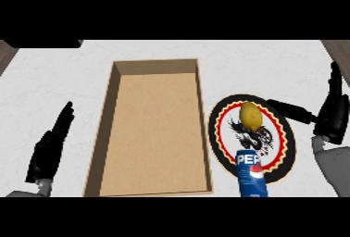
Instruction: Pick the lemon from the plate and place it in the cardboard box
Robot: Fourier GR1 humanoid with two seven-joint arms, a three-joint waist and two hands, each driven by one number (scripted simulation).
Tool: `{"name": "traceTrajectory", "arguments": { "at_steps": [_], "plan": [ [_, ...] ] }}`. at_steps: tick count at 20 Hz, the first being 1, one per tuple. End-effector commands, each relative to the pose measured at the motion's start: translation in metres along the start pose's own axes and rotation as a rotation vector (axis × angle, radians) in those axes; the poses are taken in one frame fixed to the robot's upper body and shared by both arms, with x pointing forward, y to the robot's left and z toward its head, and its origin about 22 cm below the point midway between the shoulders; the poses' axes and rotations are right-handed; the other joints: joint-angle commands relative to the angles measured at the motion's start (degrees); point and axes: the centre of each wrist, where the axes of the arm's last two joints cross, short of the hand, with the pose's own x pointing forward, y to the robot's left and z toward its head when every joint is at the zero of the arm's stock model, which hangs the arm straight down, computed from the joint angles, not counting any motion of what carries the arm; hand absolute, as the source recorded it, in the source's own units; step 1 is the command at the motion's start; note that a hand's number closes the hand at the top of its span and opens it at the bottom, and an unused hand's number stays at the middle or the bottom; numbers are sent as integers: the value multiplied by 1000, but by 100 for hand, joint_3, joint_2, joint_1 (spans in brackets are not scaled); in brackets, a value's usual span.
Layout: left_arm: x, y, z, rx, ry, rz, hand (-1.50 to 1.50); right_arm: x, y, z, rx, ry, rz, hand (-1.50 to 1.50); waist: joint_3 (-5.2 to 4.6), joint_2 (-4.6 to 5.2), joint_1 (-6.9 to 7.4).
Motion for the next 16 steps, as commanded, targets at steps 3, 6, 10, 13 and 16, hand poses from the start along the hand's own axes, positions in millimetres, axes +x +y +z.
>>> {"name": "traceTrajectory", "arguments": {
  "at_steps": [3, 6, 10, 13, 16],
  "plan": [
    [5, 5, 2, 5, 9, -12, 0, 12, -23, -5, 271, 109, 348, -150, -20, -48, 0],
    [8, -1, 0, -19, -4, 4, 0, 27, -22, -6, 430, 214, 466, -150, -16, -21, 47],
    [20, -2, -12, -5, -7, -7, 0, 84, -12, -2, 573, 275, 539, -150, -2, 1, 46],
    [16, -5, -3, 1, -9, 18, 0, 91, -8, 23, 653, 329, 555, -150, 14, 1, 7],
    [9, -9, -17, -16, 7, 3, 0, 111, 14, 7, 639, 371, 566, -150, 17, 39, 47]
  ]
}}
